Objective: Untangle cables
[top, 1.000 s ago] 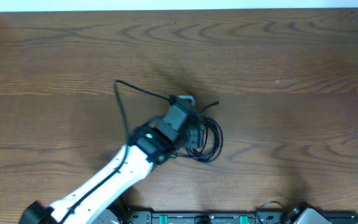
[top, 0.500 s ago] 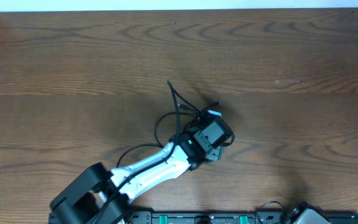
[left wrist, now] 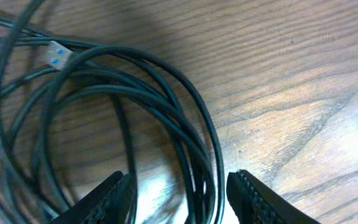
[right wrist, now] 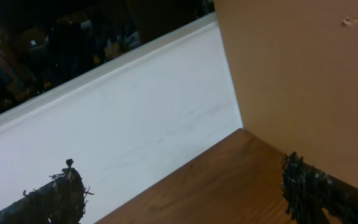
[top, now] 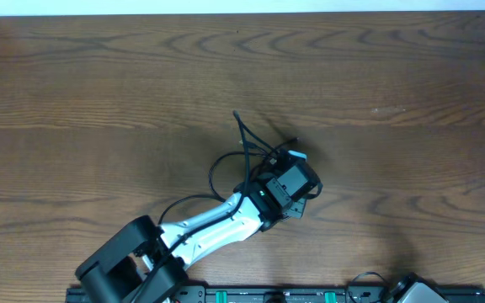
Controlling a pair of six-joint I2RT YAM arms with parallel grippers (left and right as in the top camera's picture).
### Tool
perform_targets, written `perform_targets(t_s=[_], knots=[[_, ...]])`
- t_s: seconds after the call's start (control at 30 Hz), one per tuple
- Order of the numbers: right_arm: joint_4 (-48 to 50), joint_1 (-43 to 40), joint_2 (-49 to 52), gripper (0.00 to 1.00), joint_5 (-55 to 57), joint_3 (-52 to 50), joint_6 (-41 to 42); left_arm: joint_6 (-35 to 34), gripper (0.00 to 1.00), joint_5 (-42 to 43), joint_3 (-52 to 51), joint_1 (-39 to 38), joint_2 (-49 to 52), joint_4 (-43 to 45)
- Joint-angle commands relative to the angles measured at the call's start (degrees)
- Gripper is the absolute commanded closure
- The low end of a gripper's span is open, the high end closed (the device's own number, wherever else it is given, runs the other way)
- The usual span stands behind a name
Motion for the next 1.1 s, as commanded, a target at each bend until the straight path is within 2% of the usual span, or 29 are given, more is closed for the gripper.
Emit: perform_targets(t_s=[0.0,0.17,0.2,0.23,0.27,0.3,0.47,0.73,0.77,0.9,1.07], knots=[[-0.3,0.5,-0.8,0.01,-0.3,0.6,0.8,-1.5,0.46,0.7,-0.1,-0.1,2.3,0.8],[-0.6,0.6,-0.8,0.01,-0.3,0.6,0.8,-3.0,0.46,0.7,-0.1,-0.1,2.6,1.3],[-0.7,0.6,-0.8,0.01,-0.3,0.6,0.8,-3.5,0.53,0.7,-0.1,-0.1,2.6,1.2],[-0.8,0.6,-0.8,0.01,-0.3,0.6,0.8,-3.9,0.68,0.7,-0.2,-0.1,2.6,1.2],[-1.0,0.6,-0.8,0.01,-0.3,0.6,0.8,-4.3,0.87,0.7,-0.1,-0.1,2.6,1.1],[-1.2,0.8,-0.8,0.01,-0.3,0.6,0.8,-4.8,0.92,0.7,-0.1,-0.1,2.6,1.2],[-1.4,2.9,-0.8,0.01,-0.3,0.6,0.8,-5.1,0.92,0.7,0.0,0.0,0.5,0.7],[-3.6,9.7,-0.8,0.01,-0.3,0.6,0.8,-5.3,0.92,0.6,2.7,6.6,-21.6,-4.7],[-4.2,11.2,-0.7,0.01,-0.3,0.6,0.8,-8.2,0.93,0.6,2.7,9.7,-27.5,-4.7],[-8.4,14.3,-0.6,0.01,-0.3,0.6,1.5,-17.4,0.92,0.6,2.7,15.0,-36.2,-4.9],[-25.2,18.4,0.4,0.01,-0.4,0.6,19.4,-25.7,0.92,0.6,2.7,17.1,-39.1,-4.5]])
